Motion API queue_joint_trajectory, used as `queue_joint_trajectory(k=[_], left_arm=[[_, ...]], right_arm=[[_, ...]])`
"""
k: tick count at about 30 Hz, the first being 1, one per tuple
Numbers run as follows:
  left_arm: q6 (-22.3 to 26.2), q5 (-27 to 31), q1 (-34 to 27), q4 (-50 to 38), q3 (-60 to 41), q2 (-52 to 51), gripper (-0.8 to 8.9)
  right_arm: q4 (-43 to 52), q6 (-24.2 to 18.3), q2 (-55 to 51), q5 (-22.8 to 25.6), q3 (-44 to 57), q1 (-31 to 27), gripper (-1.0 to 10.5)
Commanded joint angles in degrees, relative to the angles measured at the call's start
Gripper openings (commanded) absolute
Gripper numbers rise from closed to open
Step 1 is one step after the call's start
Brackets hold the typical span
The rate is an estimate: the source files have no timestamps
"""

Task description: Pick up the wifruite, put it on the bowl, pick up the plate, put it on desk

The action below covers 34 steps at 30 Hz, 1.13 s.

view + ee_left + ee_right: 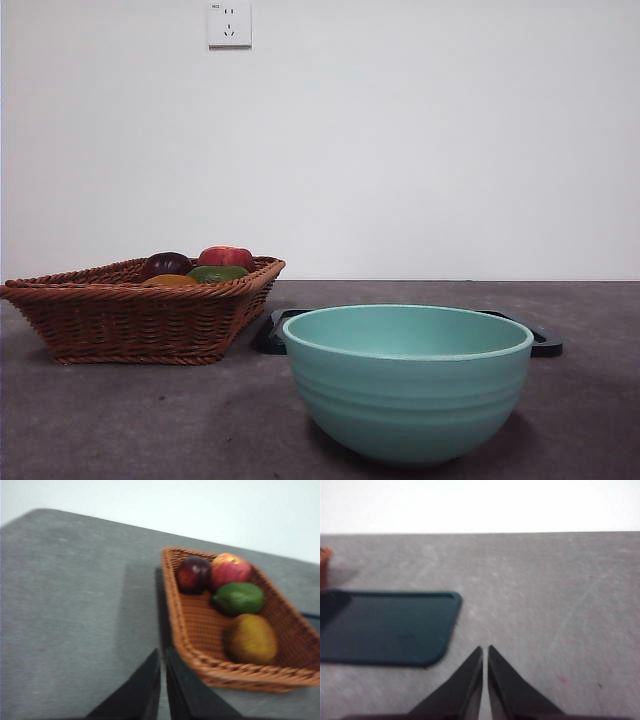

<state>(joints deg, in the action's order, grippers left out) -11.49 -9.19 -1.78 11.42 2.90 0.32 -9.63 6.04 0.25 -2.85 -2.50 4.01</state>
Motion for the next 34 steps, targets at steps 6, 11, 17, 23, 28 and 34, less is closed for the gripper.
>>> queue_joint_trajectory(k=[6, 11, 17, 23, 28, 34], left_arm=[[-9.46, -0.57, 2.91, -0.13, 7.80, 0.09, 0.18], [-12.20, -2.75, 4.37, 3.69, 15.23, 1.64, 0.18], [-11.52, -7.74, 4.87, 11.98, 26.73, 6.58, 0.18], [-11.08, -13.42, 4.87, 16.79, 35.36, 12.48, 0.18], [-11.10, -18.58, 4.87, 19.82, 39.78, 16.68, 0.18], [-10.93, -26.01, 4.87, 21.68, 43.78, 22.40, 0.18]], right_arm=[[-2.36, 8.26, 0.00, -0.17, -9.16, 1.97, 0.1], [-9.46, 13.88, 0.94, -0.11, -17.27, 3.63, 0.1], [-18.38, 17.42, 3.80, -2.32, -26.51, 3.80, 0.1], [-27.47, 17.73, 8.63, -7.21, -36.04, 3.78, 0.1], [-32.17, 17.31, 13.75, -14.40, -41.79, 3.78, 0.1], [-35.80, 15.72, 20.63, -26.97, -46.03, 3.80, 0.1]])
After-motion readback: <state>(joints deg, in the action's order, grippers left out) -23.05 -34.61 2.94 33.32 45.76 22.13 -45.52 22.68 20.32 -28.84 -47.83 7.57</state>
